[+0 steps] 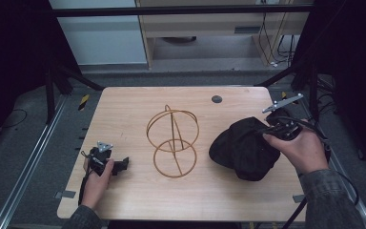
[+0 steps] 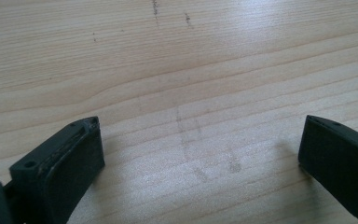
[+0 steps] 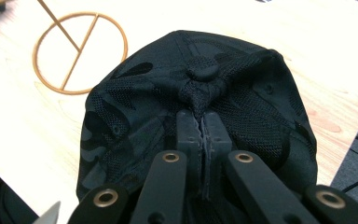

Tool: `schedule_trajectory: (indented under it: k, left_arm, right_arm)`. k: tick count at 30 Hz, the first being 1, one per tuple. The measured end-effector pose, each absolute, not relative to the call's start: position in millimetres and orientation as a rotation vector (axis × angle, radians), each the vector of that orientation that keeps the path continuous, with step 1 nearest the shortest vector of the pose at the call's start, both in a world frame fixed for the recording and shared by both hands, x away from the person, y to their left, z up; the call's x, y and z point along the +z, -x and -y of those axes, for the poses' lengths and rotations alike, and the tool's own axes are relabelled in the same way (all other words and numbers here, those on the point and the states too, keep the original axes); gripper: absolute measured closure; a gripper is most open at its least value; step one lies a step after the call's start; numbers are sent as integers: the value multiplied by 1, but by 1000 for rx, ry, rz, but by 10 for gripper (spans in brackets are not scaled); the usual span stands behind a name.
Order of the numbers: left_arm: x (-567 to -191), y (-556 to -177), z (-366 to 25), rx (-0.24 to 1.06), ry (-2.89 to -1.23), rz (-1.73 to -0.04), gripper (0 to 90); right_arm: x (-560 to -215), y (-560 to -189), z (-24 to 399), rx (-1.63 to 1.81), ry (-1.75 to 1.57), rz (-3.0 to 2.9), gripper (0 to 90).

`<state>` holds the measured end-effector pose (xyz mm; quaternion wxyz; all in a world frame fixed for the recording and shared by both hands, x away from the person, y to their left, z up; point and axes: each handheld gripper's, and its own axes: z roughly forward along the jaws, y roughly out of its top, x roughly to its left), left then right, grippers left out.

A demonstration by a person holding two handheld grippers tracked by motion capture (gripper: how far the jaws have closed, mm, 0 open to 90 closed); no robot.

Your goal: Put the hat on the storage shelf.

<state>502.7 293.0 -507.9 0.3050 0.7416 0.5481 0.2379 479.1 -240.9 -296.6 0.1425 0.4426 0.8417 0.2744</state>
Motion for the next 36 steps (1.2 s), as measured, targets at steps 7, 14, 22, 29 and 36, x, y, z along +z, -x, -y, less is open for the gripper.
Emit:
schedule_trajectory:
  k: [7, 14, 22, 29, 36]
  left_arm:
    - [-508, -503, -292, 628, -1966, -1447, 0]
    - [-508, -502, -292, 626, -1969, -1446, 0]
    - [-508, -502, -292, 626, -1971, -1443, 0]
    - [-508, -502, -292, 625, -1973, -1442, 0]
    - [-508, -502, -292, 625, -1973, -1442, 0]
  right_arm:
    - [-272, -473, 240, 806, -1264, -2408, 885]
    - [-249, -470, 238, 854, -1263, -2369, 885]
    - [-226, -467, 237, 877, -1247, -2328, 885]
    - [-206, -464, 236, 916, -1224, -2277, 886]
    - [-188, -460, 232, 947, -1197, -2228, 887]
